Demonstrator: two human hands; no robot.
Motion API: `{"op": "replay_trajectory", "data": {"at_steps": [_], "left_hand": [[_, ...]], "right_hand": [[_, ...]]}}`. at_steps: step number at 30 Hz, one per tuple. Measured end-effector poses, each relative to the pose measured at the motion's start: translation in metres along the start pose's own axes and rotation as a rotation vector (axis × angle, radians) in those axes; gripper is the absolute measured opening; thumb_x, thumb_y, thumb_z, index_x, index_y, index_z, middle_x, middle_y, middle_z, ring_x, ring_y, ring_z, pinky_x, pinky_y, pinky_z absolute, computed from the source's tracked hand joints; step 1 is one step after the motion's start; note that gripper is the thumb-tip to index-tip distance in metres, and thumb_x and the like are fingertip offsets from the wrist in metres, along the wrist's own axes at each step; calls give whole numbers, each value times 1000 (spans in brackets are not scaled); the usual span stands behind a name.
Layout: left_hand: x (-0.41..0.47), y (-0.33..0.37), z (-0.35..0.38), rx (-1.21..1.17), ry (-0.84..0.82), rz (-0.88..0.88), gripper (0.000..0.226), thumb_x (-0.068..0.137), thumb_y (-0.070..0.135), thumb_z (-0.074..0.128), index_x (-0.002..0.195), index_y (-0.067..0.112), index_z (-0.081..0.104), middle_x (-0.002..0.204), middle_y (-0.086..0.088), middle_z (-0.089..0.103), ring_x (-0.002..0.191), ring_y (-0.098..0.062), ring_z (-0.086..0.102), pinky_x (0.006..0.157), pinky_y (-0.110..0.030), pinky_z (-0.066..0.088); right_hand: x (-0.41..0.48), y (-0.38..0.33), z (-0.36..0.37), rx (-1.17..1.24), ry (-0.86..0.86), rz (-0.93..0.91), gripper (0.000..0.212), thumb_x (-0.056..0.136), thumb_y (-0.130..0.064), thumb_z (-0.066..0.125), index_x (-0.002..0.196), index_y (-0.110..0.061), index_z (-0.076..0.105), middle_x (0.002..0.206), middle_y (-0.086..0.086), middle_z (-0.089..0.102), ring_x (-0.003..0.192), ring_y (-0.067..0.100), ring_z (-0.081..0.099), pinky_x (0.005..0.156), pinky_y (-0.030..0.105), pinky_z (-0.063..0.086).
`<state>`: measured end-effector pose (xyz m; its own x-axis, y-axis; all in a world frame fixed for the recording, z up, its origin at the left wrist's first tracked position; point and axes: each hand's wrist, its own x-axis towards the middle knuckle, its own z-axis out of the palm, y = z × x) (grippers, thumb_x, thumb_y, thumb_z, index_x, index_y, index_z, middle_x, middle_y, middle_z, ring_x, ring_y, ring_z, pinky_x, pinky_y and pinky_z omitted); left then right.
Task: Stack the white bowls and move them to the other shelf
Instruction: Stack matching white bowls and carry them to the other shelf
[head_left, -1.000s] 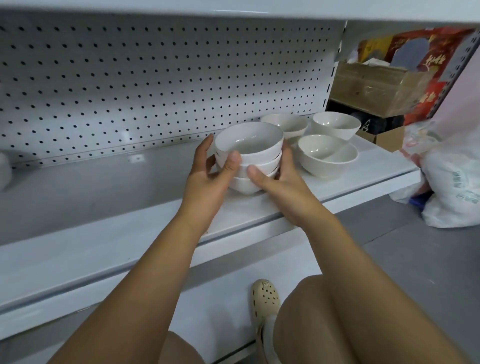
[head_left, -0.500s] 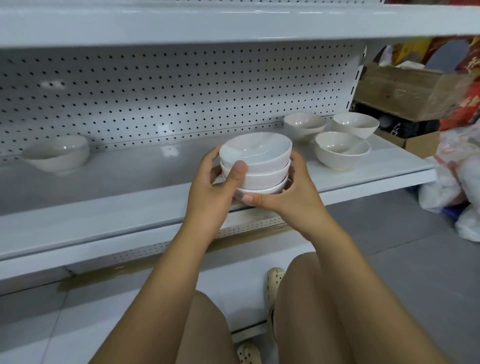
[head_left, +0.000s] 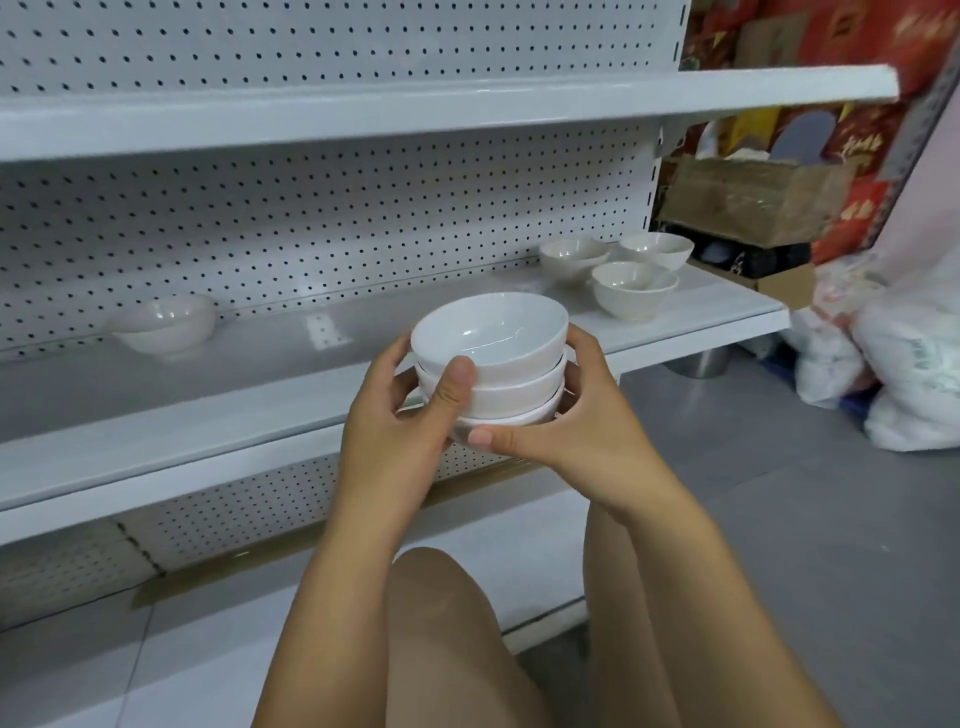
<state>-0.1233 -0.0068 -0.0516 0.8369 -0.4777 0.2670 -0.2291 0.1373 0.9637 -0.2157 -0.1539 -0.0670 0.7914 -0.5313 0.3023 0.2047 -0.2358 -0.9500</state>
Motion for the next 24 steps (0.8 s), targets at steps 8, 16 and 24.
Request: {"op": "replay_trajectory", "data": {"at_steps": [8,16,24], "left_hand": [[16,3,74,-61,-234,-18,72,69,73,78,132,43,61,128,8,69,101,-1,72,78,-34,63],[66,-10,215,-148,-536,-101,59,77,51,73,133,35,62,121,15,72,105,-6,72,87,-38,62],[126,29,384,-166,-804,-159,65,77,43,77,138,31,59,131,11,69,118,-8,67,100,-46,57]], "right_hand": [[-15,1,-69,-34,218,31,113,53,-24,103,143,-42,38,131,-18,62,122,7,63,94,36,59],[-4,12,-184,-98,516,104,111,58,-15,101,144,-39,35,136,-19,57,123,1,60,90,25,59],[32,-28,-325,-165,779,194,113,59,-13,101,144,-38,31,138,-20,54,127,2,58,99,40,57]]}}
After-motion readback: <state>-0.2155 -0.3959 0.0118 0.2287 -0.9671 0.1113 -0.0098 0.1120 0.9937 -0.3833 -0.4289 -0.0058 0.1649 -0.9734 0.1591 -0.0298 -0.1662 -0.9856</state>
